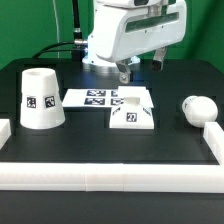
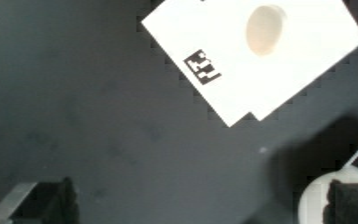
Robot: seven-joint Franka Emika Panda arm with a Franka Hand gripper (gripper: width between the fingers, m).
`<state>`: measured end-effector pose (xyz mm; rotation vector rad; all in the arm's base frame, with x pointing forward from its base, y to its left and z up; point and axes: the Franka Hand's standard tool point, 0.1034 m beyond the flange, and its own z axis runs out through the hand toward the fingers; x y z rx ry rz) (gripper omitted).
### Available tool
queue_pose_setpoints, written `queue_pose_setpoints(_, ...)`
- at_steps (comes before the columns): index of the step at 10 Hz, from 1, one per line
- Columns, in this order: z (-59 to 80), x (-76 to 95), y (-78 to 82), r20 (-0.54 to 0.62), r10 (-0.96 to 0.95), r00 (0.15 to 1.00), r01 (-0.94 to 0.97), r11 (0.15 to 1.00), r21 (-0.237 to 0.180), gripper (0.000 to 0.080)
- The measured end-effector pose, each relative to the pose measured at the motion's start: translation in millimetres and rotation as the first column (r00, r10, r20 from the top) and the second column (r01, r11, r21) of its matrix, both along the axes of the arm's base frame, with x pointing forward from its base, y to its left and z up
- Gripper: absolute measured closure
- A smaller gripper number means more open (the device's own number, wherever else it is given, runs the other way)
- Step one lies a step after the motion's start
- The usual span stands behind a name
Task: Assemble lamp
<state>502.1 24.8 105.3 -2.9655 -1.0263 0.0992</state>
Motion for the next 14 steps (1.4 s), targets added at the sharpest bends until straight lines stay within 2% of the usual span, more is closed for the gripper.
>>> queue_pose_setpoints(3, -6.1, -13.8, -11.3, -0.016, -0.317, 0.948, 0.317, 0.948, -0.017, 0.01)
queue_pose_setpoints(8, -9.7, -18.9, -6.2, -0.024, -0.61, 0.792, 0.609, 0.792, -0.027, 0.01)
queue_pose_setpoints(10, -12.4, -23.7, -8.0, -0.036, -0.684, 0.728, 0.684, 0.729, -0.03, 0.01)
queue_pose_setpoints(13, -24.3, -38.6, -11.0, -0.036, -0.681, 0.732, 0.68, 0.733, -0.025, 0.01)
queue_pose_setpoints(14, -25.0, -38.4, -12.1, -0.035, -0.676, 0.736, 0.676, 0.737, -0.024, 0.01)
